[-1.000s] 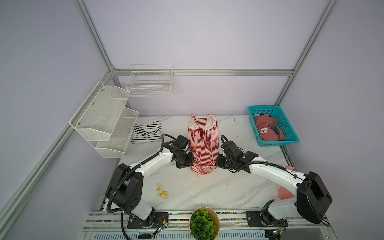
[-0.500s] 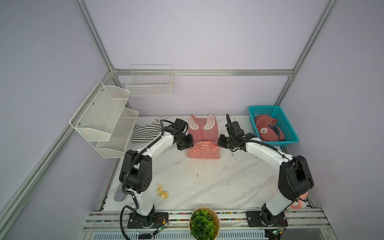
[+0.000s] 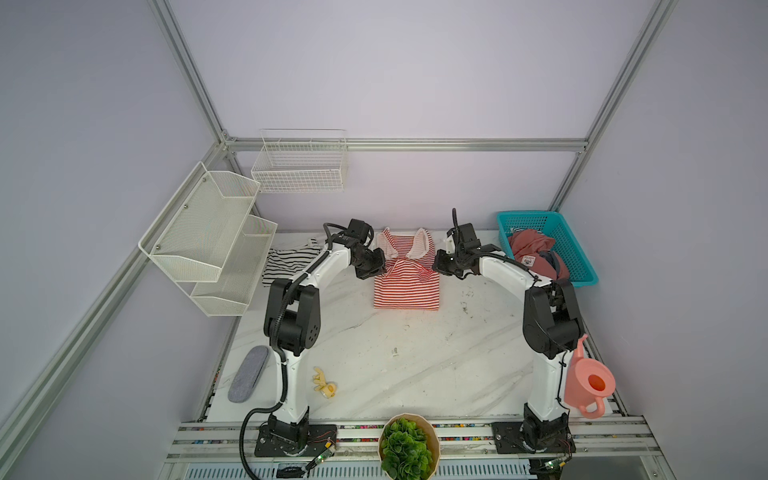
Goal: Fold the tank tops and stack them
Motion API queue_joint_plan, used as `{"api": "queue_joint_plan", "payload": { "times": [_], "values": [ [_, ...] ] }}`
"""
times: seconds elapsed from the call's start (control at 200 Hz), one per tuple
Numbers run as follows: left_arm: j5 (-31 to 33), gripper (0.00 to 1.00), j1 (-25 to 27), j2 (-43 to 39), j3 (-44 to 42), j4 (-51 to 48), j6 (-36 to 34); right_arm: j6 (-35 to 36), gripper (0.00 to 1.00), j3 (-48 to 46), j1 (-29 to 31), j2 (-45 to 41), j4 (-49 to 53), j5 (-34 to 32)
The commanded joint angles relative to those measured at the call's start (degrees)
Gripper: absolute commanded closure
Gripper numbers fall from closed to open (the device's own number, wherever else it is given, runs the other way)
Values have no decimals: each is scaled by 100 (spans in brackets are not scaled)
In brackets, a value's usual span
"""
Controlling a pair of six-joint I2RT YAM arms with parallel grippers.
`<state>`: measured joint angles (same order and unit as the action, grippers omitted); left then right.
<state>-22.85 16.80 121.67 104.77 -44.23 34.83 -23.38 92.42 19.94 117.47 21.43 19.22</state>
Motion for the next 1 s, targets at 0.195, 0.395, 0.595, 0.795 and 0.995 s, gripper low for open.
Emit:
{"api": "queue_joint_plan", "payload": {
  "times": [0.195,0.395,0.595,0.795,0.995],
  "values": [
    [-143,98,-191,691,1340,-173,-179,307,100,778,-199,717,-41,416],
    [-158,91,-247,992,1659,-172,-166,287,100,1063,-275,1052,-86,522],
    [-117,80,-342,1309,1917,-141,-40,253,100,1208,-371,1388,-194,748],
    [-316,68,-423,1596,2364,39,226,-17,99,1131,-466,1461,-594,928],
    [-325,62,-465,1664,2531,175,306,-173,97,1016,-565,1454,-847,1023]
  ]
}}
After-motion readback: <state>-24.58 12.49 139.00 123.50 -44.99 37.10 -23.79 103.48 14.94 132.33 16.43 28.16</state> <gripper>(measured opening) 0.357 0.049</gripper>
